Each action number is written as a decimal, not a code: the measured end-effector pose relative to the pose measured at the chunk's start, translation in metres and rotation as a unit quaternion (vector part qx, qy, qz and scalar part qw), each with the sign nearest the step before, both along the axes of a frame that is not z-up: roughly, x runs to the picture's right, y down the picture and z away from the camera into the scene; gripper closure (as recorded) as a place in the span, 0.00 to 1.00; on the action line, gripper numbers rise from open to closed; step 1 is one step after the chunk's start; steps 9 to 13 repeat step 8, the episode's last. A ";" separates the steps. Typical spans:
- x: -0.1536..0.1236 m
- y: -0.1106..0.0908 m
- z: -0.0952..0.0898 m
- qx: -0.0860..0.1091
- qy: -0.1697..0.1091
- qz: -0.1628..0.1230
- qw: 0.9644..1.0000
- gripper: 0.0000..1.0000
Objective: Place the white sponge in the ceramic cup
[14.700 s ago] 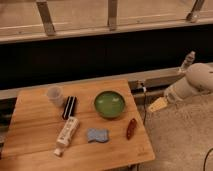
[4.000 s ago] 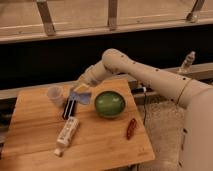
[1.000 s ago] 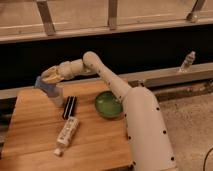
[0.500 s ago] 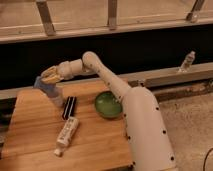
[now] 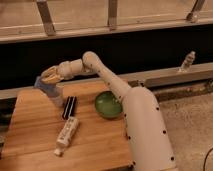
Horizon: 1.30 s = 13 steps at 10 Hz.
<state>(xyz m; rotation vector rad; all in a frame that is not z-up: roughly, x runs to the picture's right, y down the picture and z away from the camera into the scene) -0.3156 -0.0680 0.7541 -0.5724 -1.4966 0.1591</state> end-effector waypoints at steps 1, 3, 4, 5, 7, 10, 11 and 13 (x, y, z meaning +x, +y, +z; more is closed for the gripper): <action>0.000 0.000 0.000 0.000 0.000 0.000 1.000 0.21; 0.000 0.000 0.000 0.000 0.000 0.000 1.000 0.20; 0.000 0.000 0.000 0.000 0.000 0.000 1.000 0.20; 0.000 0.000 0.000 0.000 0.000 0.000 1.000 0.20; 0.000 0.000 0.000 0.000 0.000 0.000 1.000 0.20; 0.000 0.000 0.000 0.000 0.000 0.000 1.000 0.20; 0.000 0.000 0.000 0.000 0.000 0.000 1.000 0.20; 0.000 0.000 0.000 0.000 0.000 0.000 1.000 0.20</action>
